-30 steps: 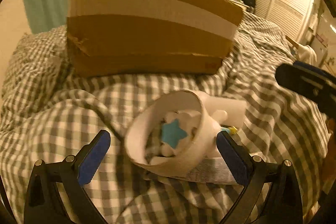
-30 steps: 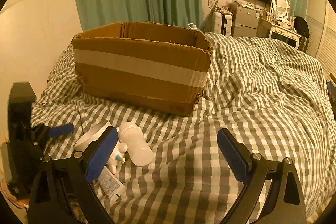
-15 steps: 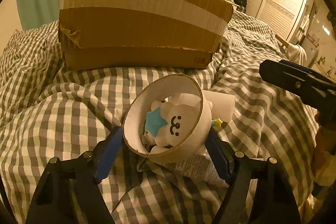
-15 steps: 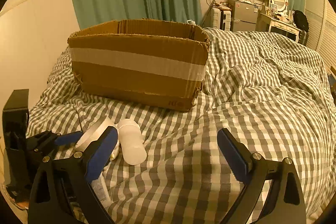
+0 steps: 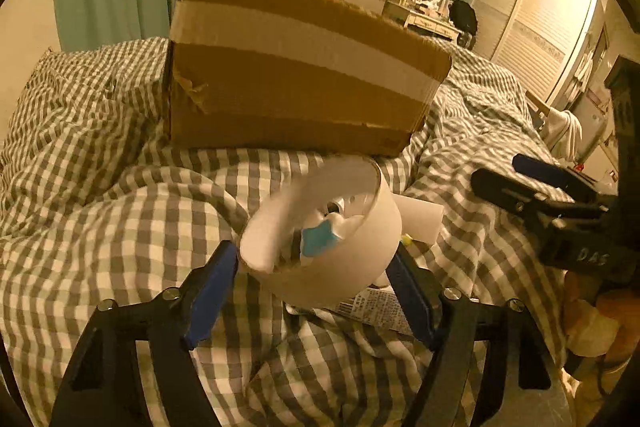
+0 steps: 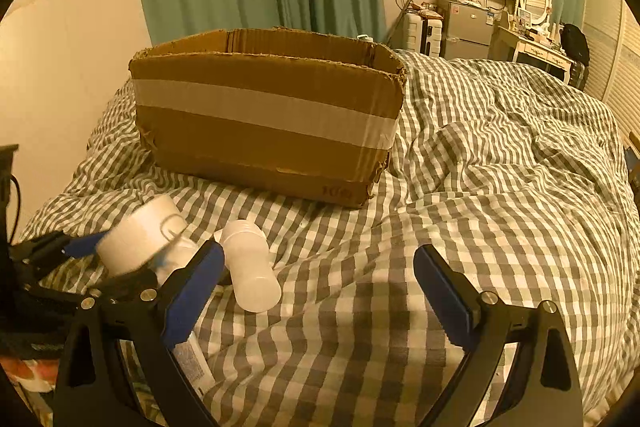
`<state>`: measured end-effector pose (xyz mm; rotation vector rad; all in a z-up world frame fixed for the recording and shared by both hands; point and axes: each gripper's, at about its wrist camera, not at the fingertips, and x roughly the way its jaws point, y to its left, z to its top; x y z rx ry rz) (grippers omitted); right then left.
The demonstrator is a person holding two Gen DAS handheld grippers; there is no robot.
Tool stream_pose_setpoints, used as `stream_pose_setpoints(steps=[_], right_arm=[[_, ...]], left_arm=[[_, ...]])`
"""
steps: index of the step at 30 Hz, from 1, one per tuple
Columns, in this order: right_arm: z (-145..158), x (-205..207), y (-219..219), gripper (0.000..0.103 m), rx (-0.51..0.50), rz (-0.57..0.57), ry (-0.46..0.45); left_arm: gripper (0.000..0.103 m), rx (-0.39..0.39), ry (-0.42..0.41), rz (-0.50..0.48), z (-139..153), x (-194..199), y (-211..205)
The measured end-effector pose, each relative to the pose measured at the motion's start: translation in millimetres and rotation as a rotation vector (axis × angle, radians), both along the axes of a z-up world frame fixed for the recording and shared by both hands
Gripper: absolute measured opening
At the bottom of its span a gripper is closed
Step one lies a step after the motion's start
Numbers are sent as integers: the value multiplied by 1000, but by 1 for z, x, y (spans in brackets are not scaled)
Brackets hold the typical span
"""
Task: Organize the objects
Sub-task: 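Grasp the white tape roll with the left gripper while the right grasps the white plastic bottle, then carry the tape roll and white bottle with both grippers over the box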
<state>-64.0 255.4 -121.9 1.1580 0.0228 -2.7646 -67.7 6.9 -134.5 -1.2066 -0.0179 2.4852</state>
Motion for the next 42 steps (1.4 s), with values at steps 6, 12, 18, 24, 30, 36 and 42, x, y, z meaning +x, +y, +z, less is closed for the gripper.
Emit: stream_pose_setpoints(steps=[6,12,18,24,30,36,42], right_arm=[[-1,0,-8,96,26,22,-5],[-12,-6,-23,96,74,77,-56],[-34,-33,-37,91,88,120,-175],[-55,-61,-40,69,12,122,-296],[-60,-58,-49,49,39,151,-309],[-40,-41,-43,35,6,149,-209],[-24,-31,-41,31,61,108,-135]], left_arm=[[50,-11,-10,2,-3,-4,-6],[42,-33,-23,24,-16,-11,-8],[32,-39,-32,32,-28,-17,-11],[31,-35,-32,36,-28,-17,-12],[30,-24,-29,51,-26,-17,-15],[30,-10,-15,66,-17,-14,-19],[27,-35,22,47,-1,-6,-18]])
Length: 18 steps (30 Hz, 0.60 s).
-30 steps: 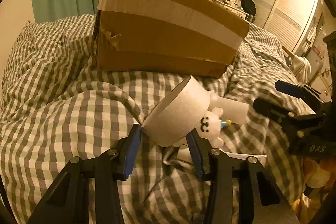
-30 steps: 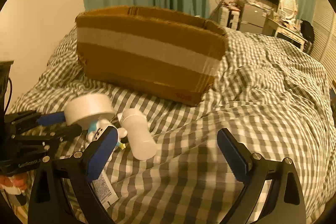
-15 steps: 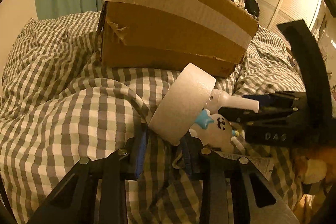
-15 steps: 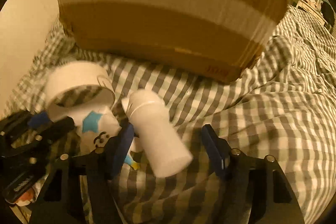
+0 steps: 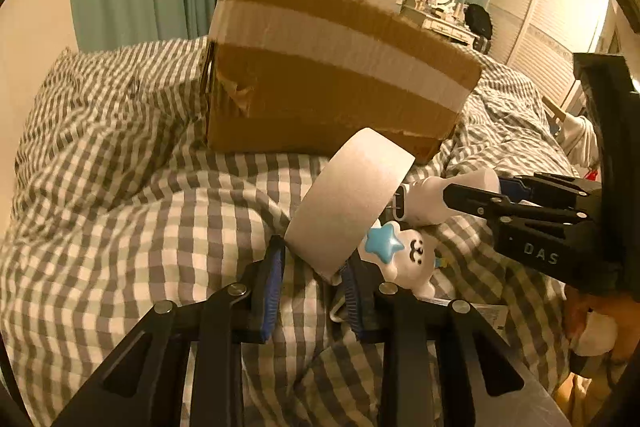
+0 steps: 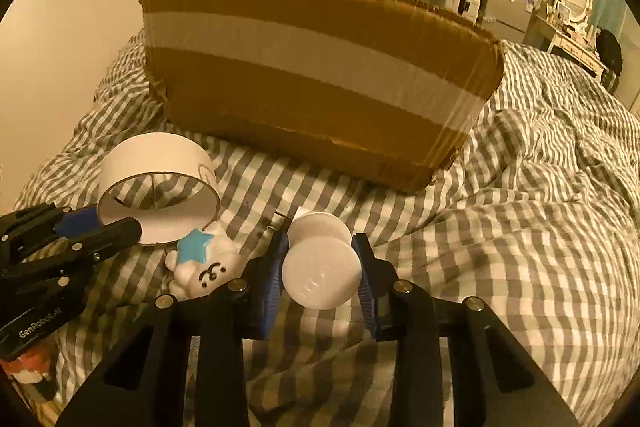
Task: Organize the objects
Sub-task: 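Carry the tape roll and white bottle with both grippers over the box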
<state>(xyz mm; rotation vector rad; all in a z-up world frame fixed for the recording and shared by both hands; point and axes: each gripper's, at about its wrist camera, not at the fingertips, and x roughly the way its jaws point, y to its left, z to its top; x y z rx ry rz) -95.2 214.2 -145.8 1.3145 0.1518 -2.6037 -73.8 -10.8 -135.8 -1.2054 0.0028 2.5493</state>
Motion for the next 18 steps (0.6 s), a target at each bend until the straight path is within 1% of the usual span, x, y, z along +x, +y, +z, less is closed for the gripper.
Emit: stream_pose_setpoints(steps=[3,5,6,7,11,13,15,18], right_arm=[[9,2,-2,31,-5,3,24],[17,8,0,31,3,3,55],[23,10,0,31,6,3,71],[31,13,2,31,3,3,88],[59,8,4,31,-4,10,130],[67,9,3,31,13,12,138],[72,9,3,31,16,12,145],[77,11,3,31,4,12,149]], left_arm=[[26,-3,21,0,9,3,0],[23,0,33,5,16,3,-1],[18,5,34,7,20,2,-2],[10,6,33,8,23,1,-3],[8,-10,42,11,32,-6,-4],[4,-4,30,18,31,-12,-6],[3,10,18,22,30,-16,-10],[3,8,15,31,29,-19,-15]])
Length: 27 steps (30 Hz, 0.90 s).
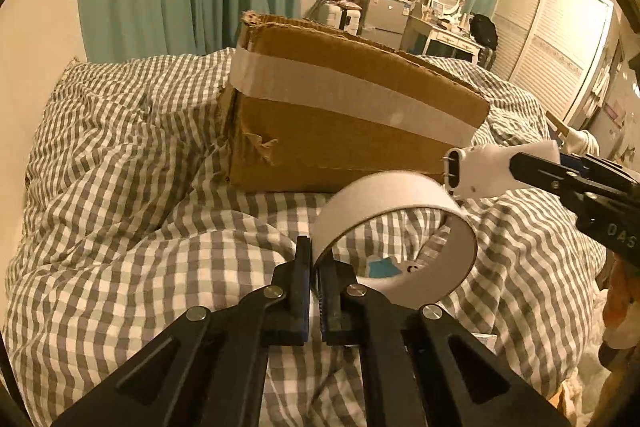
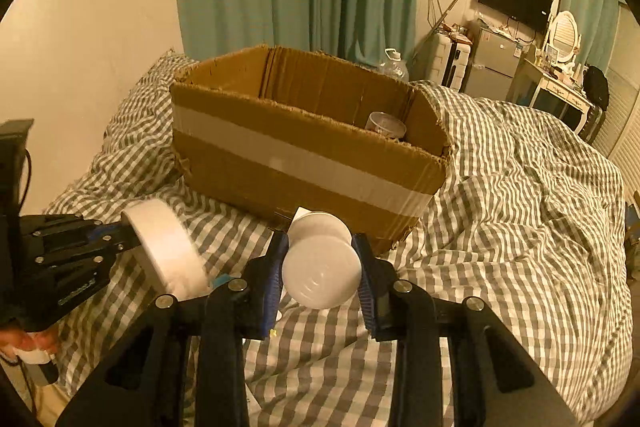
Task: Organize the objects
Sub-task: 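Carry the tape roll and white bottle with both grippers over the box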
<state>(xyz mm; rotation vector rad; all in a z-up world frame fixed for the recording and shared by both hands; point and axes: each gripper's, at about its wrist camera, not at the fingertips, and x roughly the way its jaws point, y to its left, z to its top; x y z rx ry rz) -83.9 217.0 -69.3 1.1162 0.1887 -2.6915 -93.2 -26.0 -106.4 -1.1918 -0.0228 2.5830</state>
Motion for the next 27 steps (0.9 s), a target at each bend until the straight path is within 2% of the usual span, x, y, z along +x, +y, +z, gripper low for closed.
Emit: stream_pose_setpoints(steps=[5,9,14,16,21,27], right_arm=[[19,-2,1,31,-14,9,31],[51,-9,8,31,-41,23,90],[90,-42,11,31,-43,22,137],[97,-57,12,31,-40,19,139],[98,-97,20,31,-38,-6,128],[76,-141,28,31,-55,-11,70]], left_arm=[[3,-9,26,2,21,-7,-2],[3,10,70,-17,60,-23,5],[3,3,108,-57,105,-58,26],[3,-13,131,-60,119,-76,36],[3,-37,137,-55,130,-116,53],[3,-114,106,-39,116,-164,68]])
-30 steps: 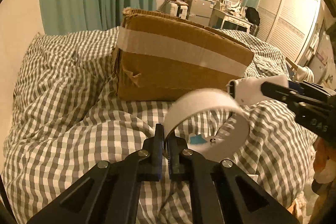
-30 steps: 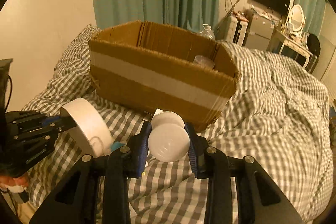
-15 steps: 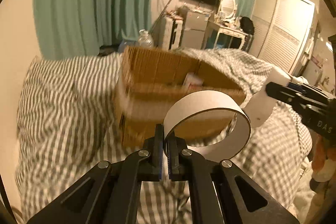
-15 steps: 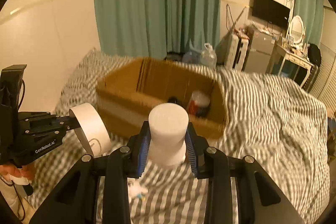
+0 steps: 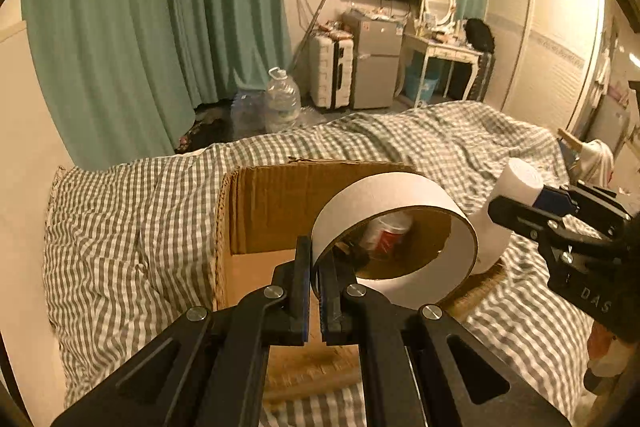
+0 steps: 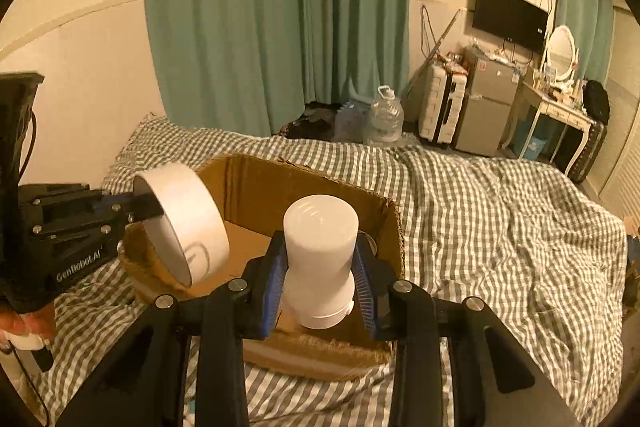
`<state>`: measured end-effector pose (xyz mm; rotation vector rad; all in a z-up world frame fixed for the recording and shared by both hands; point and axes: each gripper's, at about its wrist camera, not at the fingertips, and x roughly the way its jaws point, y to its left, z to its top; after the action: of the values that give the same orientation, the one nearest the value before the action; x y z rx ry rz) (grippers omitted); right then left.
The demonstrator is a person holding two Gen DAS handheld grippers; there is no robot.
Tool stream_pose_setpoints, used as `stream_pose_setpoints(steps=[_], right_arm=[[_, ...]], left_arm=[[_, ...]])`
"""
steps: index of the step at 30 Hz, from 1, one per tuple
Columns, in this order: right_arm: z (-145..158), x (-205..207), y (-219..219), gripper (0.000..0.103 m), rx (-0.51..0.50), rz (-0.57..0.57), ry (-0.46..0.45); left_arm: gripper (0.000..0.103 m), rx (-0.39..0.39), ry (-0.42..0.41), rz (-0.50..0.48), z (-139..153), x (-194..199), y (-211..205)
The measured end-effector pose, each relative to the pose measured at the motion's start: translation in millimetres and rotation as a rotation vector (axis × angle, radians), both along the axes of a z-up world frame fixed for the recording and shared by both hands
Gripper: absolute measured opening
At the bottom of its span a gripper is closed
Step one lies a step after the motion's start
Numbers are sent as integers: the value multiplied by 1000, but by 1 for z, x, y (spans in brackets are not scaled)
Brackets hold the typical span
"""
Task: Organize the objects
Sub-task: 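Carry the tape roll and white bottle with both grippers over the box, then open both grippers to drop the tape roll and white bottle into the box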
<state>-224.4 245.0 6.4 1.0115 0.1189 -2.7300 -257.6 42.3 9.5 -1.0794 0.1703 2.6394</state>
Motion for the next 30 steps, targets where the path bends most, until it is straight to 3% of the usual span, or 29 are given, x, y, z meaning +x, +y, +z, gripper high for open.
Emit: stream_pose_setpoints(steps=[7,13,22,24,26,30], right_arm=[[-43,-49,2,31,8,-1,-104],[-70,-70,1,31,14,-3,-154],[-84,-77,-4,32,4,-29,-174],[-80,-73,-3,37,-9,-40,-155],[-74,-68,-2,65,-31,-54,-144],[-56,-53,0,66,-23,-69,-103]], left_arm=[[3,-61,-50,17,-31,-38,6],[3,-161,-71,7,-56,-60,12],[7,-146,-97,24,-61,-66,1],[10,-133,-104,27,-60,-65,-2],[15,-124,-110,29,-59,-60,-4],[24,-120,-106,34,-52,-47,-8]])
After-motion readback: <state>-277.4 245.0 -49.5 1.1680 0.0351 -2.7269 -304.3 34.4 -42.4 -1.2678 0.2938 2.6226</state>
